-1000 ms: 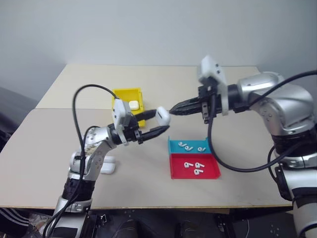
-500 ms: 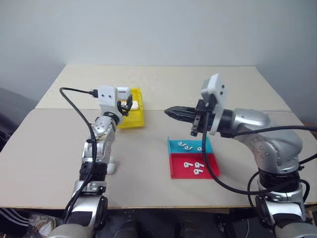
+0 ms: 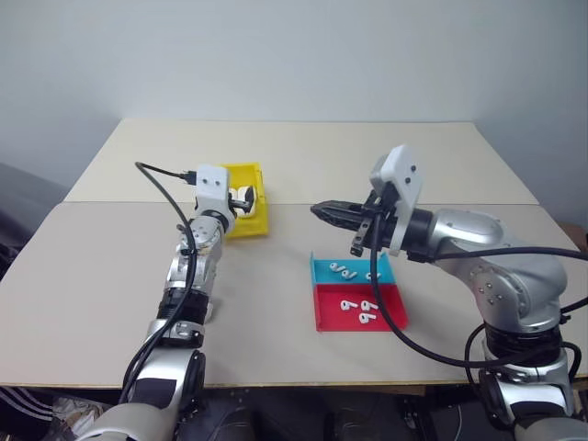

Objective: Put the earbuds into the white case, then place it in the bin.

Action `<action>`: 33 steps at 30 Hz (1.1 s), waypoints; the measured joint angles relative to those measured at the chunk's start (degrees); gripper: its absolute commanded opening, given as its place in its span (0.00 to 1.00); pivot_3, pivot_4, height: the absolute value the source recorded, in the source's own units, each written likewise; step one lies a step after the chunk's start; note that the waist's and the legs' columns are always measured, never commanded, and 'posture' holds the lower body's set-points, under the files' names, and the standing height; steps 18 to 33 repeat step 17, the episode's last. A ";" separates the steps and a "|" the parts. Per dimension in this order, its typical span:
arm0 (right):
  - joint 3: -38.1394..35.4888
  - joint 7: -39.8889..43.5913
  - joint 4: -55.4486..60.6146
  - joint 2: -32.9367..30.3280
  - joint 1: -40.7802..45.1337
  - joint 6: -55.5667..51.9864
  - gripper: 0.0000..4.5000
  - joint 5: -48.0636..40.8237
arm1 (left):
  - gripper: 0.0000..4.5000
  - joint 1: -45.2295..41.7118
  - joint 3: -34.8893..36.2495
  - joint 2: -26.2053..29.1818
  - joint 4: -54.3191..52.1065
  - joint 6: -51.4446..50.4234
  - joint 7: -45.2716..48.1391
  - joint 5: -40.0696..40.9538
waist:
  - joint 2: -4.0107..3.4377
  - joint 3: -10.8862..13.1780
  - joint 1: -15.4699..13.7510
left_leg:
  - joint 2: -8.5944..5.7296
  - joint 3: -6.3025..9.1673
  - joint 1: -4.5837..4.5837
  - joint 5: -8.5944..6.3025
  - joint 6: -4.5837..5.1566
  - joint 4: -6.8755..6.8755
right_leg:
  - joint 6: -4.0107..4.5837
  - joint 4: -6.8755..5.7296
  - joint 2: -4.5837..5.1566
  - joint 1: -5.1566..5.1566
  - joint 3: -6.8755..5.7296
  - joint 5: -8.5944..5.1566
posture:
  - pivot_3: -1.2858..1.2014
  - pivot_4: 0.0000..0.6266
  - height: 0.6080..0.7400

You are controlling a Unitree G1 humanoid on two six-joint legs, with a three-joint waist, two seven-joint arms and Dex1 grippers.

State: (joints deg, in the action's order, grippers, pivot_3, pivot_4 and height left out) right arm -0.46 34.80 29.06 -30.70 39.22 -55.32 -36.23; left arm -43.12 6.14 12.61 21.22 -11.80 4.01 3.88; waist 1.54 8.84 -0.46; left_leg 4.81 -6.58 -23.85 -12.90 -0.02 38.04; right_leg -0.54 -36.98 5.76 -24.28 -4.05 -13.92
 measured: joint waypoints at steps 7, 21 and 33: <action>0.73 1.16 1.35 -4.76 -8.39 4.46 0.00 3.32 | 0.99 22.77 4.16 15.08 -32.41 -15.60 16.65 12.01 | 0.00 0.00 1.17 | 0.04 -0.01 0.04 0.02 -0.03 -0.07 | -0.01 -0.03 0.02 -0.04 0.04 -0.01 | 0.52 0.24 1.00; -3.74 10.06 2.09 -12.82 -19.14 15.03 0.00 5.55 | 0.99 50.18 27.98 32.80 -65.79 -32.08 36.33 43.02 | 0.03 0.02 0.58 | 0.03 0.07 0.26 -0.01 -0.02 -0.13 | -0.02 0.00 0.04 0.11 0.08 -0.06 | 0.52 0.24 1.00; -3.74 10.06 2.09 -12.82 -19.14 15.03 0.00 5.55 | 0.99 50.18 27.98 32.80 -65.79 -32.08 36.33 43.02 | 0.03 0.02 0.58 | 0.03 0.07 0.26 -0.01 -0.02 -0.13 | -0.02 0.00 0.04 0.11 0.08 -0.06 | 0.52 0.24 1.00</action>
